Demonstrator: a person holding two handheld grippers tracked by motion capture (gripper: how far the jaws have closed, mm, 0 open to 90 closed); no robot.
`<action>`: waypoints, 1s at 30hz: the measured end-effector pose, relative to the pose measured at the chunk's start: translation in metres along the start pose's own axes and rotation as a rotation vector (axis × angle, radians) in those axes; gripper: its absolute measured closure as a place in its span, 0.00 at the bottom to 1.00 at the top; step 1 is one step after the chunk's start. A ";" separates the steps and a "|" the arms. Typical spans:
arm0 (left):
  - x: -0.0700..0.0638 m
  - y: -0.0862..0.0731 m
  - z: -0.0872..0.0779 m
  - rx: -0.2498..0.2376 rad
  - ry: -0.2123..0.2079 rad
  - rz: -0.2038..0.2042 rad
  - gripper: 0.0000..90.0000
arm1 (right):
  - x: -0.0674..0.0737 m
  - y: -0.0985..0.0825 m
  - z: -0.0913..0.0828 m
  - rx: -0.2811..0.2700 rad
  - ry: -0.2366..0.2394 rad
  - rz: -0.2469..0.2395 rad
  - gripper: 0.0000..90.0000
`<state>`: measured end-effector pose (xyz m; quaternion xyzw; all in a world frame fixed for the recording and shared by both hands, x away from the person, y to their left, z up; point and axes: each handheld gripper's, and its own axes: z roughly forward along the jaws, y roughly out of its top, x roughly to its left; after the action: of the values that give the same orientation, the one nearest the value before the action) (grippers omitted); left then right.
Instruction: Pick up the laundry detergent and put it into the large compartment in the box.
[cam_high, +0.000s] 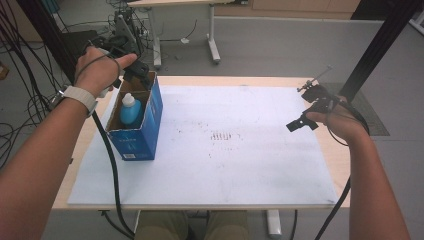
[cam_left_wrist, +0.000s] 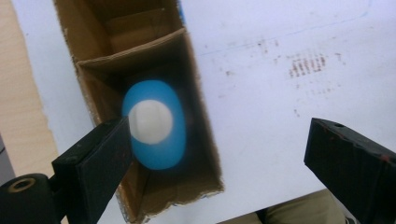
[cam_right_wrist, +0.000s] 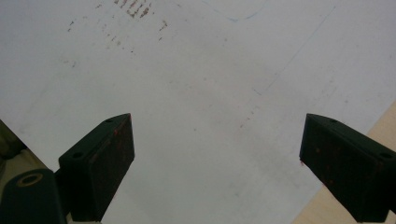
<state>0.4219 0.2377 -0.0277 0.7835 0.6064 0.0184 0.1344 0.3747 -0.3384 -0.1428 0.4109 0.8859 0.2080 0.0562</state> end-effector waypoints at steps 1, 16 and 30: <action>-0.002 0.000 -0.002 -0.002 -0.002 0.008 0.09 | 0.000 0.000 0.000 0.000 -0.001 -0.001 0.11; -0.030 0.005 -0.029 -0.014 -0.092 0.216 0.07 | 0.002 -0.002 -0.006 -0.004 -0.001 0.006 0.10; -0.068 0.016 -0.031 0.019 -0.109 0.413 0.06 | 0.000 -0.006 -0.009 0.000 0.006 0.016 0.09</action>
<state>0.4128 0.1745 0.0147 0.8923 0.4247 -0.0028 0.1530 0.3685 -0.3445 -0.1373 0.4173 0.8827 0.2096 0.0519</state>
